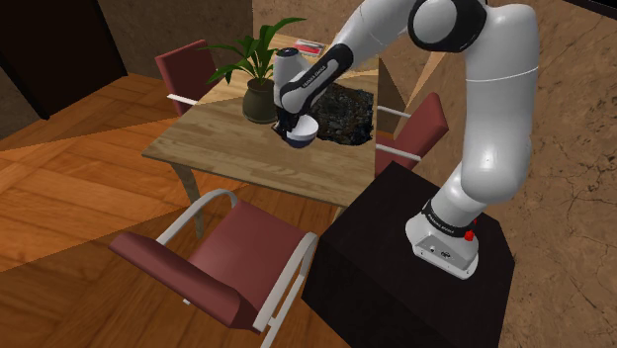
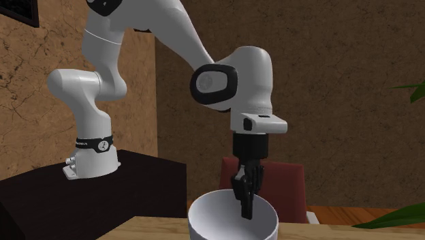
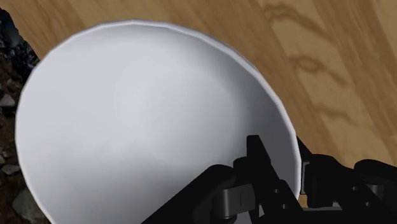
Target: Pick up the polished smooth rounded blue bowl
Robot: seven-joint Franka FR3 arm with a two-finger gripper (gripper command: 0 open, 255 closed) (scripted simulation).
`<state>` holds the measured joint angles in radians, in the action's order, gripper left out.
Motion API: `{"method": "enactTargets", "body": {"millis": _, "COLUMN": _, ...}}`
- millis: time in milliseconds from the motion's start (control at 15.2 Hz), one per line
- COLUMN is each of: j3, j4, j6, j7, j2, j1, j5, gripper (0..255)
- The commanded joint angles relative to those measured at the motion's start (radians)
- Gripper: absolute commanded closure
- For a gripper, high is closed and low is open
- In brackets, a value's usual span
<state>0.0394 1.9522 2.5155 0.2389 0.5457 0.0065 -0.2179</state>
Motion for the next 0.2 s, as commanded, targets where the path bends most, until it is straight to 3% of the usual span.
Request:
{"method": "enactTargets", "body": {"millis": 0, "j3": 0.003, "j4": 0.004, "j6": -0.019, "j7": -0.005, "j2": -0.023, "j1": -0.002, "j5": 0.004, "gripper": 255}}
{"method": "enactTargets", "body": {"millis": 132, "j3": 0.003, "j4": 0.004, "j6": -0.021, "j7": -0.005, "j2": -0.025, "j1": -0.002, "j5": 0.005, "gripper": 255}}
